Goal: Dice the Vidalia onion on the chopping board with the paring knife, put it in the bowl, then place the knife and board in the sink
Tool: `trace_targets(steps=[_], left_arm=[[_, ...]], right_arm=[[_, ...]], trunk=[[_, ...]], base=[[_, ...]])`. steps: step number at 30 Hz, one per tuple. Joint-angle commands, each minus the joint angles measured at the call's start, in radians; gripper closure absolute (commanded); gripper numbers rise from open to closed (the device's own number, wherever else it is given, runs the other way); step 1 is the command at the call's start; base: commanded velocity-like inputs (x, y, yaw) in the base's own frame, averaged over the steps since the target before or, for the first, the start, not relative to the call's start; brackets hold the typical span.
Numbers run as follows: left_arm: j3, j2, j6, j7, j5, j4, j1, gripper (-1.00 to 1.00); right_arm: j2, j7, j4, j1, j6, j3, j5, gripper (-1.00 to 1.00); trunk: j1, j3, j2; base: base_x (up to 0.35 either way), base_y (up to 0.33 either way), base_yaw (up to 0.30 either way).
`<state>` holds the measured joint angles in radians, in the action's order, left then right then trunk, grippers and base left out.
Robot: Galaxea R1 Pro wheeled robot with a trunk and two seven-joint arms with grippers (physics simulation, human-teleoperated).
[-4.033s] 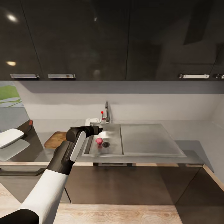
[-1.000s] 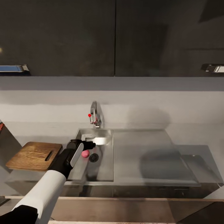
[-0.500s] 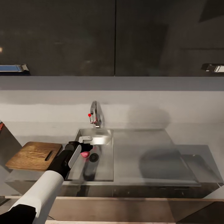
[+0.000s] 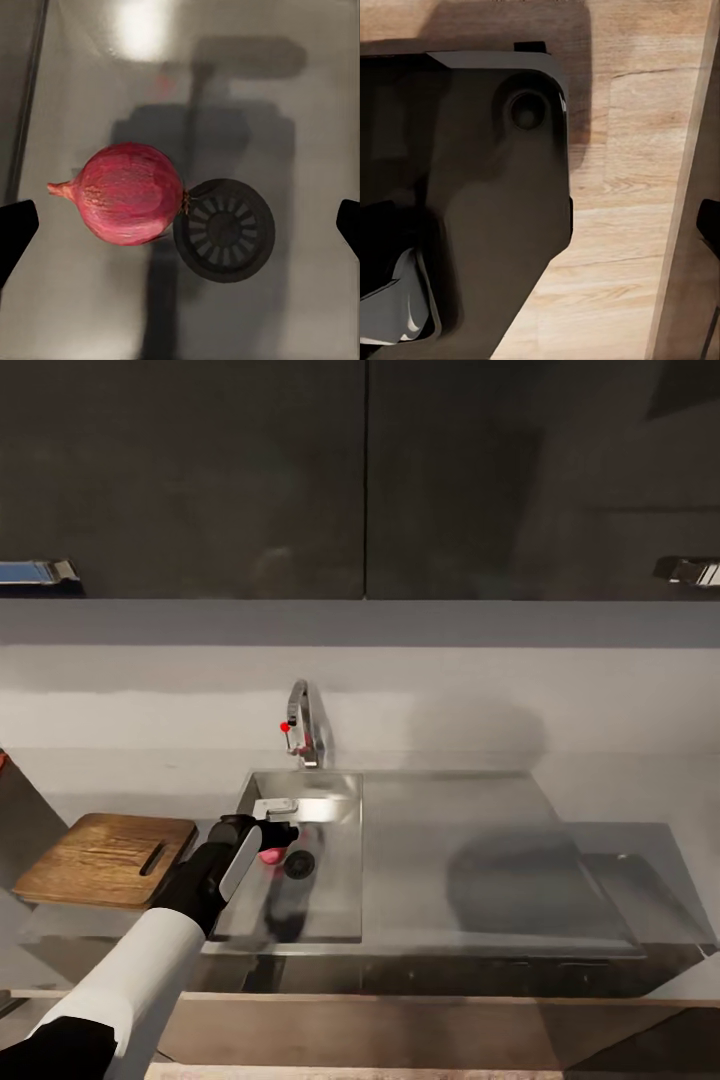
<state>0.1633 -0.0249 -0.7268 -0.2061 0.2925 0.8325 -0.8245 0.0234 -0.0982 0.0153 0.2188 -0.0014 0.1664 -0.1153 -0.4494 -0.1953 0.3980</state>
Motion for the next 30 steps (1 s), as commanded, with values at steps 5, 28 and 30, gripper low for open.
trace_targets(steps=[5, 28, 30], left_arm=[[0.002, 0.0, -0.003, -0.009, 0.01, 0.001, -0.001, -1.0], [0.001, 0.008, -0.003, -0.009, 0.01, -0.014, -0.001, -1.0], [0.001, 0.008, -0.003, -0.01, 0.01, -0.013, -0.001, -1.0]], right_arm=[[0.005, -0.004, 0.0, 0.001, 0.0, 0.008, -0.01, -1.0], [0.007, -0.005, 0.0, 0.001, 0.0, 0.008, -0.01, -1.0], [0.007, -0.005, 0.0, 0.001, 0.0, 0.008, -0.01, -1.0]], trunk=[[-0.001, -0.01, 0.002], [-0.001, -0.046, 0.002], [-0.001, -0.05, 0.002]], base=[[0.124, -0.112, 0.0], [0.02, -0.017, 0.0], [0.0, 0.0, 0.0]])
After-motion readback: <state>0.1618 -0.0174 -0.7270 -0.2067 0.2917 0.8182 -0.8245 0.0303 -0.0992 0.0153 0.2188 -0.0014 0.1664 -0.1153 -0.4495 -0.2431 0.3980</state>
